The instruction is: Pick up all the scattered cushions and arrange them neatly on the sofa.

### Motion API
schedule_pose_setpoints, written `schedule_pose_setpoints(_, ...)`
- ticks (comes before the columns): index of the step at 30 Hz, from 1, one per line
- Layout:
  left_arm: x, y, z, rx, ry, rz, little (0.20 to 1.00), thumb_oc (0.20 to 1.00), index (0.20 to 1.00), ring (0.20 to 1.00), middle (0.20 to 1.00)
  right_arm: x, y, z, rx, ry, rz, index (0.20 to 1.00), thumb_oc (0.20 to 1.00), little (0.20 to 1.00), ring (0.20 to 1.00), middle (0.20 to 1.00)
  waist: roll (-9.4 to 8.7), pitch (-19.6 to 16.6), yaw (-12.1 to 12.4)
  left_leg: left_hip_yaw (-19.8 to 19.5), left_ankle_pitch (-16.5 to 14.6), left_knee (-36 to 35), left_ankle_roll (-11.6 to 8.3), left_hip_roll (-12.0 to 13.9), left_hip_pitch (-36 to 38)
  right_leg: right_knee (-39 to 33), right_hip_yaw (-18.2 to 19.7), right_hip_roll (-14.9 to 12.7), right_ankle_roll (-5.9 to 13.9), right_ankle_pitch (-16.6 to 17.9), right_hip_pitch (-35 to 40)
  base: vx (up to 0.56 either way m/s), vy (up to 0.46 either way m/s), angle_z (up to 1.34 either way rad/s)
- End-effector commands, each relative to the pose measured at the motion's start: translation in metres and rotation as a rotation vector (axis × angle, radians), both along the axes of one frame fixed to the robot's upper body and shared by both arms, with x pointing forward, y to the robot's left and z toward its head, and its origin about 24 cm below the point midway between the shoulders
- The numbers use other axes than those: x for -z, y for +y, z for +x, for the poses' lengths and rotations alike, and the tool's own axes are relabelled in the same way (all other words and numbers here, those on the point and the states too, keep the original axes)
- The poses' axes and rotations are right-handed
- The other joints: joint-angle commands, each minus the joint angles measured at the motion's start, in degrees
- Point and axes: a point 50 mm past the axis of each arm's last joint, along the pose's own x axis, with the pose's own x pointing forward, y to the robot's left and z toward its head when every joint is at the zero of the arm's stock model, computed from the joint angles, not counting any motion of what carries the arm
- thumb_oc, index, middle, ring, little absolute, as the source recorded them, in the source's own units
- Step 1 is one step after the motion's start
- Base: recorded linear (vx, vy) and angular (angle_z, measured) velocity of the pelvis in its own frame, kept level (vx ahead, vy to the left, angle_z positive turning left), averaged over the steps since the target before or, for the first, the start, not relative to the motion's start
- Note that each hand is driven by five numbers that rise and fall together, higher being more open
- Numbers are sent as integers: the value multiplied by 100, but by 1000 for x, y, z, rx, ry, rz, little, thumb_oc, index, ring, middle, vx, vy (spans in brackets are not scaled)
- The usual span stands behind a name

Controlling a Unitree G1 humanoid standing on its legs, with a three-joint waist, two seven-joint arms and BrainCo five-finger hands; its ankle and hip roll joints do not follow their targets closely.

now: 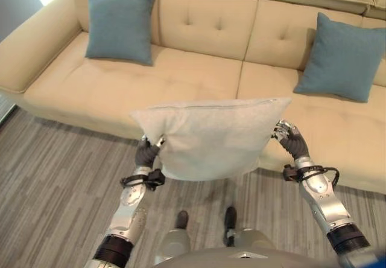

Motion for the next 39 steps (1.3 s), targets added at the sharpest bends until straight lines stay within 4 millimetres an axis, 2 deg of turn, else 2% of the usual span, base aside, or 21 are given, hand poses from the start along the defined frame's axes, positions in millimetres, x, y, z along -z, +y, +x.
schedule_pose_setpoints(1, -38, -18, 21, 123, -204, 4, 200, 200, 200, 200, 200, -22, 0, 0, -16, -124, -5, 200, 200, 200, 200, 200, -169, -290, -159, 707, 618, 218, -287, 31, -670, 455, 134, -78, 216, -625, 90, 28, 18, 74)
schedule_pose_setpoints(4, -38, -18, 21, 123, -204, 4, 200, 200, 200, 200, 200, -22, 0, 0, -16, -124, -5, 200, 200, 200, 200, 200, -170, -290, -158, 708, 619, 216, -287, 31, -669, 456, 135, -78, 216, -625, 89, 62, 37, 41)
schedule_pose_setpoints(5, -40, -24, 26, 143, -208, 28, 200, 200, 200, 200, 200, -20, 3, 3, -1, -119, 20, 200, 200, 200, 200, 200, -192, -382, -198, 1108, 659, -58, -49, 66, -831, 470, 169, -66, 285, -576, 119, 348, 177, -14)
schedule_pose_setpoints(6, -39, -24, 25, 145, -203, 26, 200, 200, 200, 200, 200, -16, 6, 2, -4, -100, 38, 200, 200, 200, 200, 200, -231, -494, -158, 1197, 530, -99, 52, 5, -649, 480, 289, -153, 376, -609, 206, 425, 228, 1)
schedule_pose_setpoints(8, -39, -24, 25, 148, -202, 27, 200, 200, 200, 200, 200, -15, 5, 2, 9, -97, 52, 200, 200, 200, 200, 200, -249, -504, -153, 1280, 497, -91, 77, -21, -587, 461, 334, -207, 409, -616, 288, 210, 127, -30)
schedule_pose_setpoints(11, -39, -23, 24, 138, -201, 28, 200, 200, 200, 200, 200, -13, 6, 2, 18, -83, 66, 200, 200, 200, 200, 200, -257, -554, -80, 1422, 191, 1, 267, -171, -401, 586, 501, -464, 605, -630, 386, 226, 219, -21)
schedule_pose_setpoints(12, -41, -20, 24, 129, -209, 36, 200, 200, 200, 200, 200, -13, 8, 4, 10, -84, 70, 200, 200, 200, 200, 200, -244, -530, -46, 1478, 97, 37, 327, -218, -346, 707, 587, -543, 660, -567, 351, 239, 401, -38)
schedule_pose_setpoints(13, -46, -13, 23, 113, -229, 71, 200, 200, 200, 200, 200, -18, 13, 10, -14, -104, 61, 200, 200, 200, 200, 200, -173, -448, 58, 1634, -50, 75, 530, -306, -183, 1627, 739, -803, 870, -80, -94, 160, 316, -68)
schedule_pose_setpoints(16, -49, -9, 24, 107, -243, 102, 200, 200, 200, 200, 200, -21, 17, 13, -29, -117, 50, 200, 200, 200, 200, 200, -118, -388, 83, 1694, -186, 60, 638, -329, -28, 2119, 724, -923, 842, -3, -332, 129, 198, -86)
schedule_pose_setpoints(17, -50, -9, 23, 111, -245, 108, 200, 200, 200, 200, 200, -23, 18, 13, -35, -122, 50, 200, 200, 200, 200, 200, -93, -382, 49, 1672, -209, 44, 637, -325, 32, 2168, 773, -824, 790, -89, -439, 174, 128, -23)
schedule_pose_setpoints(18, -49, -9, 23, 117, -243, 109, 200, 200, 200, 200, 200, -23, 17, 13, -43, -122, 41, 200, 200, 200, 200, 200, -93, -400, -18, 1600, -227, -3, 638, -353, 123, 2047, 883, -603, 724, -226, -527, 247, 115, -3)
schedule_pose_setpoints(19, -50, -7, 22, 114, -246, 111, 200, 200, 200, 200, 200, -25, 17, 16, -51, -125, 35, 200, 200, 200, 200, 200, -92, -432, -31, 1566, -257, -128, 652, -400, 268, 1705, 866, -452, 653, -268, -637, 194, 73, -12)
schedule_pose_setpoints(20, -50, -7, 22, 113, -246, 111, 200, 200, 200, 200, 200, -25, 17, 16, -51, -125, 35, 200, 200, 200, 200, 200, -87, -427, -31, 1566, -258, -137, 650, -395, 282, 1695, 865, -447, 652, -266, -624, 186, 38, 2)
schedule_pose_setpoints(21, -49, -7, 22, 109, -244, 106, 200, 200, 200, 200, 200, -26, 19, 18, -58, -130, 37, 200, 200, 200, 200, 200, -126, -442, -19, 1577, -296, -196, 647, -447, 350, 1289, 721, -400, 637, -168, -765, 145, -3, 4)
schedule_pose_setpoints(25, -46, -10, 24, 104, -229, 92, 200, 200, 200, 200, 200, -27, 22, 19, -84, -127, 20, 200, 200, 200, 200, 200, -194, -442, -188, 1398, -396, -357, 624, -572, 722, 555, 797, 5, 676, 194, -1061, 241, -1, -2)
schedule_pose_setpoints(28, -44, -19, 26, 145, -228, 89, 200, 200, 200, 200, 200, -24, 18, 16, -83, -112, -2, 200, 200, 200, 200, 200, -252, -476, -287, 1188, -489, -179, 557, -621, 793, 497, 1112, 91, 610, 170, -816, 256, -72, 53)
schedule_pose_setpoints(29, -42, -23, 25, 165, -228, 73, 200, 200, 200, 200, 200, -23, 13, 11, -69, -110, 1, 200, 200, 200, 200, 200, -262, -566, -347, 1221, -447, 81, 364, -551, 735, 440, 1141, 146, 502, 118, -612, 315, -151, 99)
schedule_pose_setpoints(30, -41, -27, 26, 180, -222, 58, 200, 200, 200, 200, 200, -21, 10, 9, -58, -105, 6, 200, 200, 200, 200, 200, -269, -601, -376, 1229, -400, 326, 256, -492, 665, 411, 1050, 143, 439, 67, -486, 225, -121, 79)
schedule_pose_setpoints(31, -41, -27, 26, 181, -222, 58, 200, 200, 200, 200, 200, -21, 10, 9, -58, -105, 6, 200, 200, 200, 200, 200, -265, -601, -388, 1215, -411, 350, 253, -489, 653, 406, 1035, 144, 436, 67, -481, 143, -98, 62)
schedule_pose_setpoints(33, -40, -30, 26, 194, -219, 45, 200, 200, 200, 200, 200, -22, 6, 7, -43, -109, 10, 200, 200, 200, 200, 200, -324, -563, -392, 1175, -196, 1179, 59, -420, 358, 396, 904, 106, 325, 1, -273, 142, -94, 67)
schedule_pose_setpoints(39, -39, -31, 26, 194, -209, 36, 200, 200, 200, 200, 200, -22, 6, 6, -44, -105, 7, 200, 200, 200, 200, 200, -349, -506, -361, 1152, -127, 1394, 76, -360, 149, 369, 838, 61, 271, -91, -108, 94, -4, 14)
